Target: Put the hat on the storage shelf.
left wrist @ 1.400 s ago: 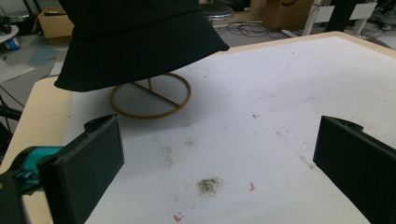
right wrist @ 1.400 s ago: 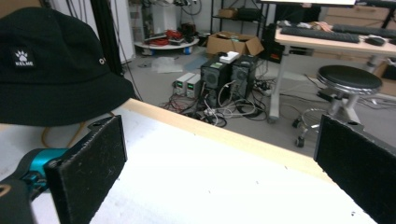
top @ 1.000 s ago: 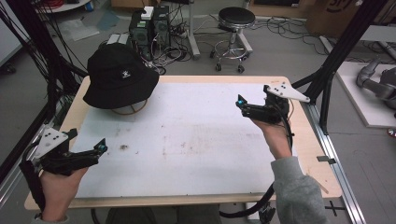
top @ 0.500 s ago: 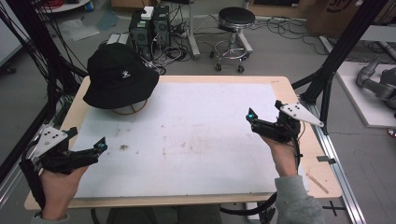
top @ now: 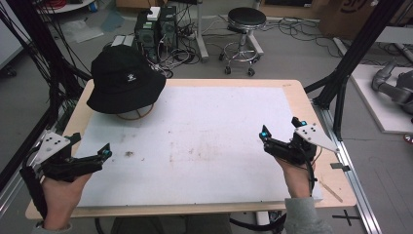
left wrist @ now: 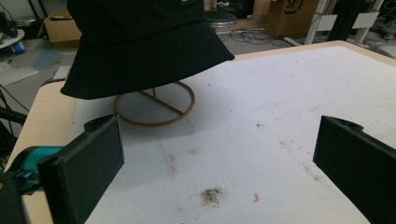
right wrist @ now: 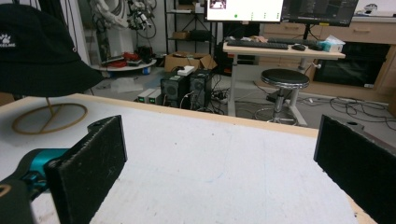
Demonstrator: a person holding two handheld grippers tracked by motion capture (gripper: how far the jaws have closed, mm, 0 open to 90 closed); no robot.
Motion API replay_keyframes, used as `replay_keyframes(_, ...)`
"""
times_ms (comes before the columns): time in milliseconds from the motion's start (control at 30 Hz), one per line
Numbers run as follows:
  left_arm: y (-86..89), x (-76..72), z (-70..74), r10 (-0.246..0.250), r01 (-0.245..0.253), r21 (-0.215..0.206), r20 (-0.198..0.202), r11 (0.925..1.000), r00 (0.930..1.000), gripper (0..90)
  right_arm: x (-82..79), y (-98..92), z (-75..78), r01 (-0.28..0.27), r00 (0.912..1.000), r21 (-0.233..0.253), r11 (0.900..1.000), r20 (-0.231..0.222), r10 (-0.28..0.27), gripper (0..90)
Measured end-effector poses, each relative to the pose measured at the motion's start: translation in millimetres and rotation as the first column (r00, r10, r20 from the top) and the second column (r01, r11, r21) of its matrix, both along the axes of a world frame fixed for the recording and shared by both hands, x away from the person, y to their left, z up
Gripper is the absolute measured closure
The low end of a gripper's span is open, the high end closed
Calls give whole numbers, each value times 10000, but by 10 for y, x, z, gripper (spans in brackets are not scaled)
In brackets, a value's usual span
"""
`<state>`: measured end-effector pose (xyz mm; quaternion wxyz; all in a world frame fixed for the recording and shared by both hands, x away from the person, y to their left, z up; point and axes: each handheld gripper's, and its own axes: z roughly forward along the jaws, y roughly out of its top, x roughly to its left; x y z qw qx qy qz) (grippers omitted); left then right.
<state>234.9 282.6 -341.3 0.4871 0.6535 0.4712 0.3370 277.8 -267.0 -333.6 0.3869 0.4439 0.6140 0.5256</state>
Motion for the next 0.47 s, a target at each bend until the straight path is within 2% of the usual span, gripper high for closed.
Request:
replay_keyframes(67,0,0,1,-4,4,12,11,10000,10000,21,-16,-11,-7,-24,10000,-77,10000,7,24,21)
replay_keyframes(167,-5,-1,0,14,-14,26,-17,10000,10000,21,-76,-77,-54,-14,9998,80,10000,-184,15,21)
replay_keyframes(267,-14,4,-5,-34,34,74,-50,10000,10000,21,-58,-127,-60,-114,9988,53,9999,-476,117,21)
replay_keyframes(367,-29,1,-4,-52,52,105,-22,9999,10000,21,-44,-168,-49,-234,9984,279,9993,-512,248,21)
replay_keyframes(467,-44,-3,5,-90,90,145,25,9999,10000,21,-37,-164,-45,-319,9972,256,9992,-671,336,21)
